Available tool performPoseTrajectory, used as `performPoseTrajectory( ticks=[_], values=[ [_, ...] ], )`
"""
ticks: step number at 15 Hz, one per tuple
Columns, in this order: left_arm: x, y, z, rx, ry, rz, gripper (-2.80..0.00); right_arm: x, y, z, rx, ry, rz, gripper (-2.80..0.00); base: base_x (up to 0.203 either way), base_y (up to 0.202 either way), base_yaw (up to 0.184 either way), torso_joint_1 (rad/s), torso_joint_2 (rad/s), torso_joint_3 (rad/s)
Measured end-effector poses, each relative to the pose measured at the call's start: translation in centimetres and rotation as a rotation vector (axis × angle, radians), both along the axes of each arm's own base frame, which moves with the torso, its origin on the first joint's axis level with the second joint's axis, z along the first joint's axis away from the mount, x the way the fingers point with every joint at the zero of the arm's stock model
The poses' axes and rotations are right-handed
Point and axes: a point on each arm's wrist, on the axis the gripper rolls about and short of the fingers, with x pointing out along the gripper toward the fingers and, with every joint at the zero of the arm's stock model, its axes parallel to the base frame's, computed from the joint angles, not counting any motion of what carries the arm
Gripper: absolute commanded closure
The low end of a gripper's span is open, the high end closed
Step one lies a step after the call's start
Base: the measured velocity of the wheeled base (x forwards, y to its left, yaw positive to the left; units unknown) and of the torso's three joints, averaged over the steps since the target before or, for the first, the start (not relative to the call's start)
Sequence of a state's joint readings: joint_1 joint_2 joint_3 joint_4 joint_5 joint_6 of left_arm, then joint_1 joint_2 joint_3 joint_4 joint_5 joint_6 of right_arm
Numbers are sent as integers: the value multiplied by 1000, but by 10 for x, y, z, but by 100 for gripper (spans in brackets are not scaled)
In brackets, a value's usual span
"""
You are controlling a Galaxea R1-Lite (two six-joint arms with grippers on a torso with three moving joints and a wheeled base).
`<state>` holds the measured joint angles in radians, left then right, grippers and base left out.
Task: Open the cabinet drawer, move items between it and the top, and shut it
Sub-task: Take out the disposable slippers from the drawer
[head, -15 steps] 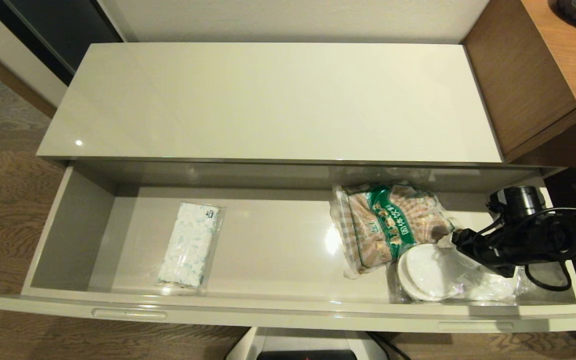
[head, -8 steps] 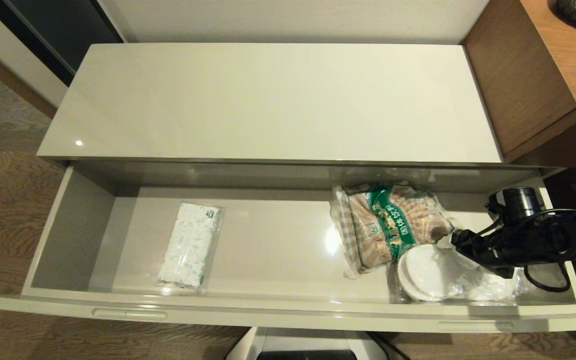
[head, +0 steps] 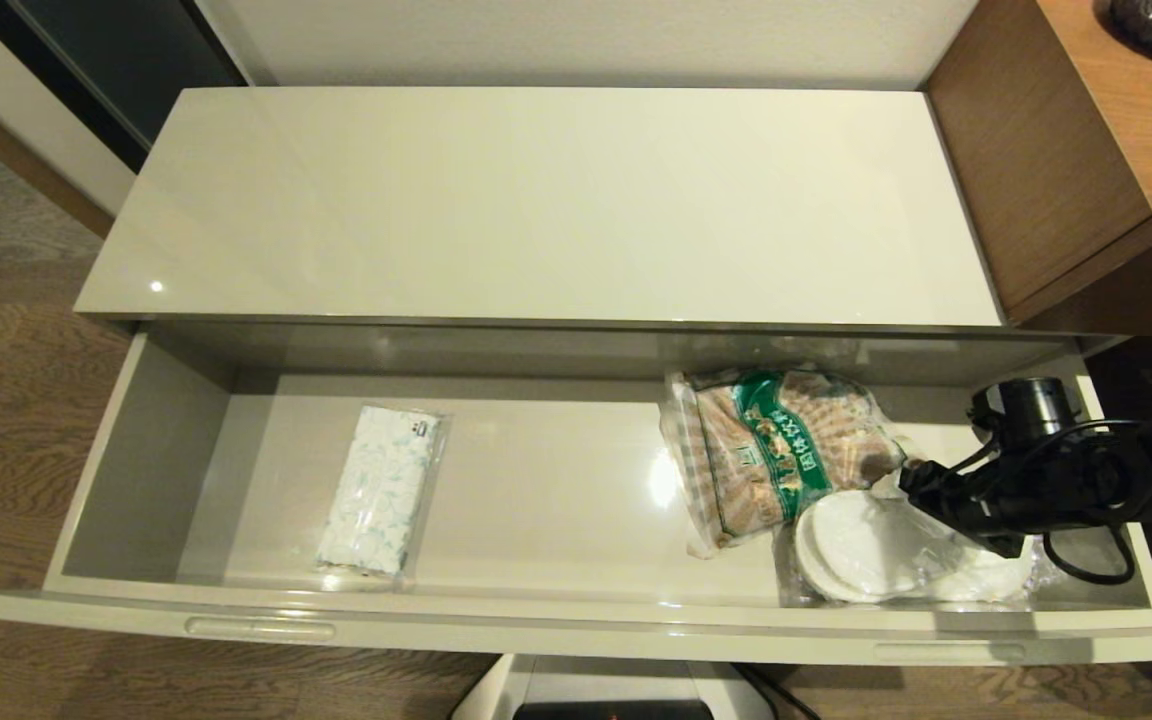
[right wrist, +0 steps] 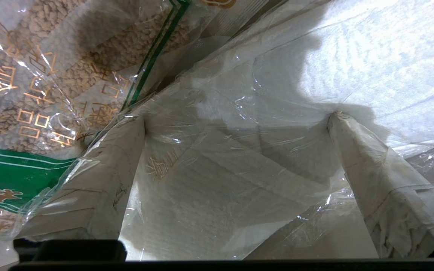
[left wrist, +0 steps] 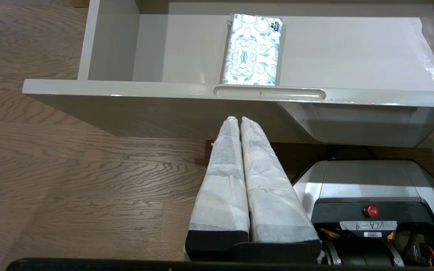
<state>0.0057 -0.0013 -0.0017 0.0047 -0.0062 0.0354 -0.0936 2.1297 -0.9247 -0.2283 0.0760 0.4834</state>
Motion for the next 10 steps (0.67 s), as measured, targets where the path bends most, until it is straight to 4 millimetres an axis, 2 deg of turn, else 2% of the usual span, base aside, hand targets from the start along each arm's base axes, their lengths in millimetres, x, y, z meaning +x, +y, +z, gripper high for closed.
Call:
performPoseTrajectory(
  ticks=[4, 5, 10],
  values=[
    [0, 0, 0, -1, 0, 0, 0, -1, 0, -3, 0, 7, 3, -280, 0, 0, 0, 0, 0, 0],
    [0, 0, 0, -1, 0, -1, 0, -1, 0, -3, 0, 8, 3, 0, 0, 0, 0, 0, 0, 0],
    [0, 0, 0, -1, 0, 0, 0, -2, 0, 0, 8, 5, 0, 0, 0, 0, 0, 0, 0, 0]
  ],
)
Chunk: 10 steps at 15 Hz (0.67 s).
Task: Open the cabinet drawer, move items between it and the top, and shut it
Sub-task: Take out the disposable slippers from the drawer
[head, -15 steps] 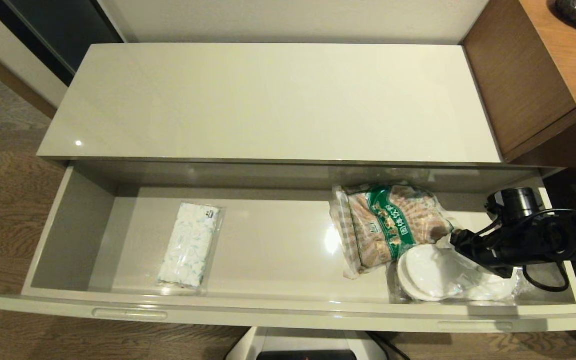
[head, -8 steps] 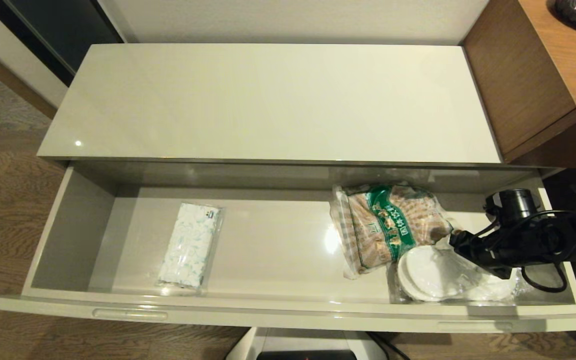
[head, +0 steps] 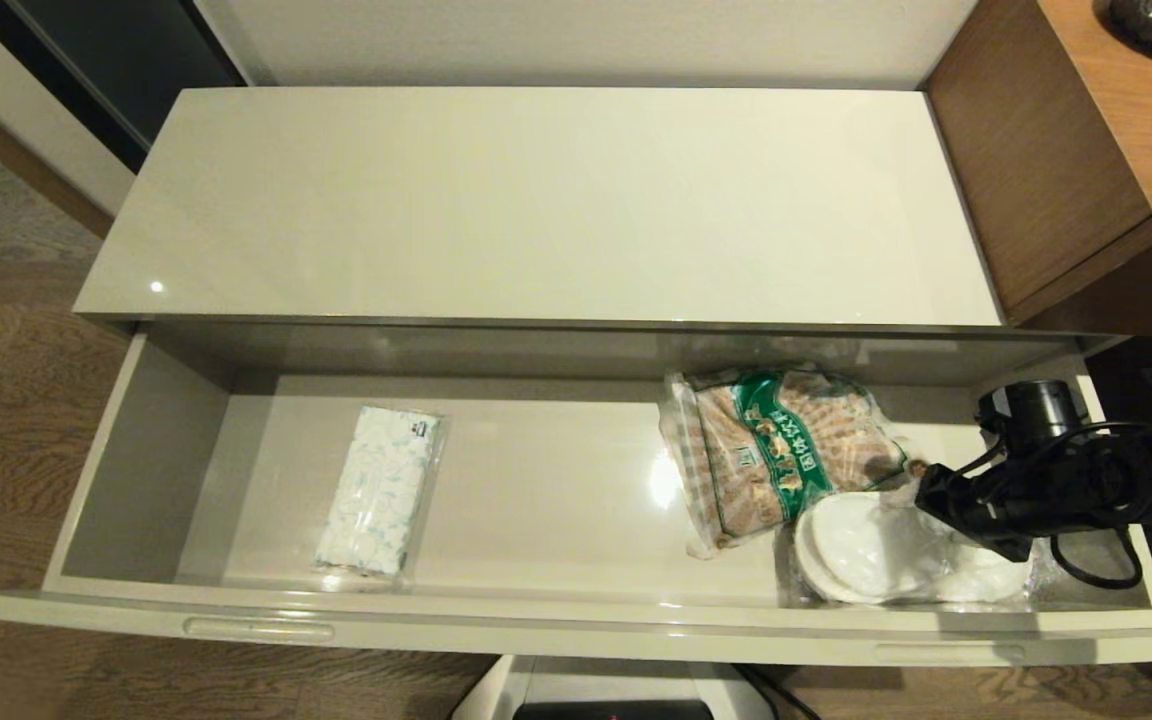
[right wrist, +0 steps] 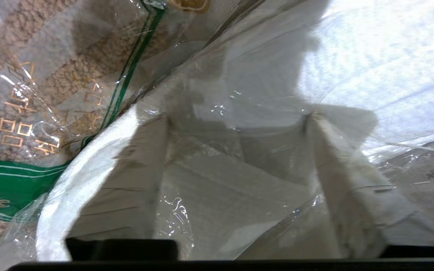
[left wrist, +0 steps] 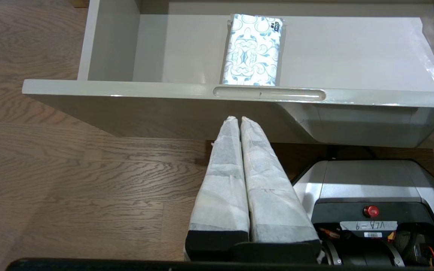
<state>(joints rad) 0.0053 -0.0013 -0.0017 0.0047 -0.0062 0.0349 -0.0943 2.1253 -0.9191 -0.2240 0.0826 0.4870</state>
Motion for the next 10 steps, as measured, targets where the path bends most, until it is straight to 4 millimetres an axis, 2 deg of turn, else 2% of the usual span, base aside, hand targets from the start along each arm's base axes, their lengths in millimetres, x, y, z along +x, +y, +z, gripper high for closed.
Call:
performPoseTrajectory(
  ticks=[10],
  values=[
    [0, 0, 0, 0, 0, 0, 0, 1, 0, 2, 1, -10, 1, 0, 0, 0, 0, 0, 0, 0]
  ],
)
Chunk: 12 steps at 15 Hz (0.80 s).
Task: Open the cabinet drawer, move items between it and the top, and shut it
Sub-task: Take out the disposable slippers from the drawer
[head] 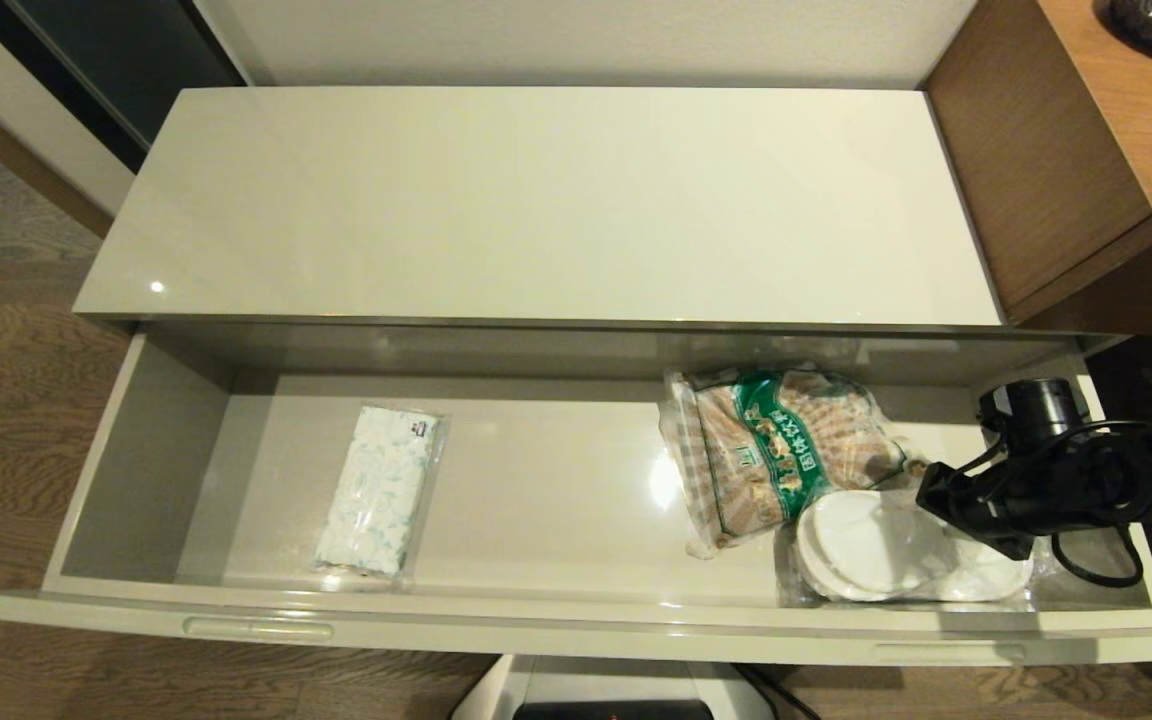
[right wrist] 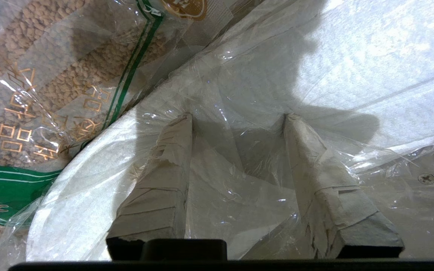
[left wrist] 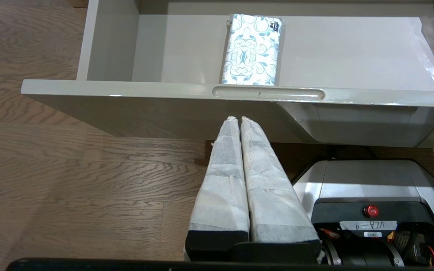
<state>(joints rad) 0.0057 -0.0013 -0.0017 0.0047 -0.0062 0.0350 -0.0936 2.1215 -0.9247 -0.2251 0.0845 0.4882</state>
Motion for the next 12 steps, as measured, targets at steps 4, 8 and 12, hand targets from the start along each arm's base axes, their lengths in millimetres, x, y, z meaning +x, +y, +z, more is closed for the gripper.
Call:
performPoseTrajectory(
  ticks=[4, 8, 12],
  values=[
    [0, 0, 0, 0, 0, -1, 0, 0, 0, 0, 0, -1, 1, 0, 0, 0, 0, 0, 0, 0],
    [0, 0, 0, 0, 0, 0, 0, 0, 0, 0, 0, -2, 1, 0, 0, 0, 0, 0, 0, 0],
    [0, 0, 0, 0, 0, 0, 0, 1, 0, 0, 1, -2, 0, 0, 0, 0, 0, 0, 0, 0]
  ],
)
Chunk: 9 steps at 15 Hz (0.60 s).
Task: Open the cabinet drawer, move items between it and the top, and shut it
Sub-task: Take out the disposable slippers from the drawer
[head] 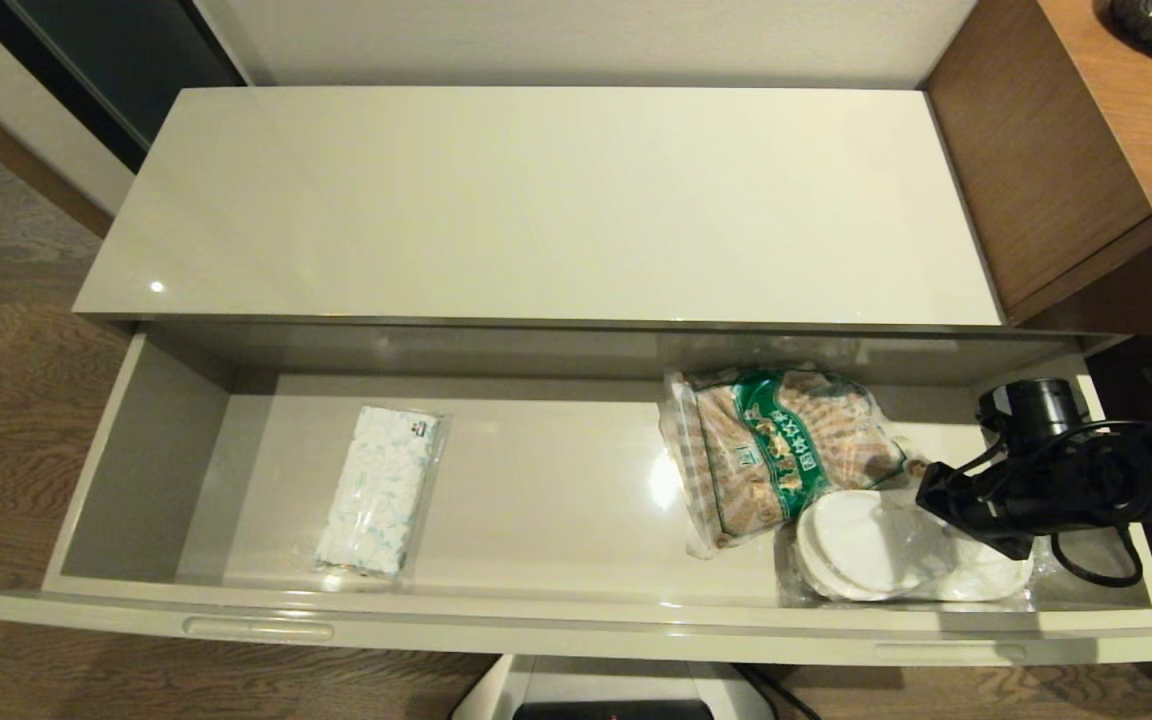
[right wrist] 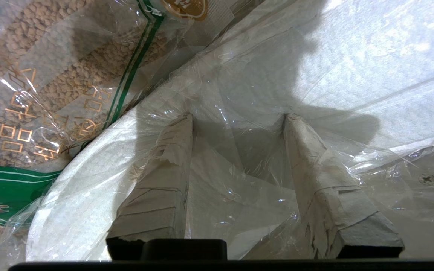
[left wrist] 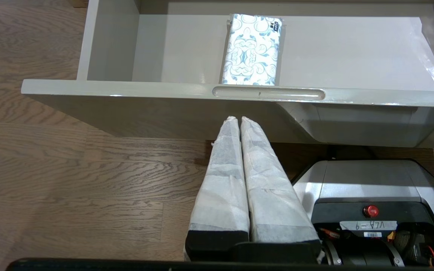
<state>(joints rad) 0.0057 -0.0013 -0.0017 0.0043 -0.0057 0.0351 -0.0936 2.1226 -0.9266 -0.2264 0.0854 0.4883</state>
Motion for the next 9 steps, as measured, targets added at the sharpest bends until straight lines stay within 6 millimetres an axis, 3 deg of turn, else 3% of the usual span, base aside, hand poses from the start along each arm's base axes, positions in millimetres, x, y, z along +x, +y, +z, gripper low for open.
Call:
performPoseTrajectory(
  ticks=[9],
  values=[
    [0, 0, 0, 0, 0, 0, 0, 4, 0, -11, 0, 4, 0, 0, 0, 0, 0, 0, 0, 0]
  ],
)
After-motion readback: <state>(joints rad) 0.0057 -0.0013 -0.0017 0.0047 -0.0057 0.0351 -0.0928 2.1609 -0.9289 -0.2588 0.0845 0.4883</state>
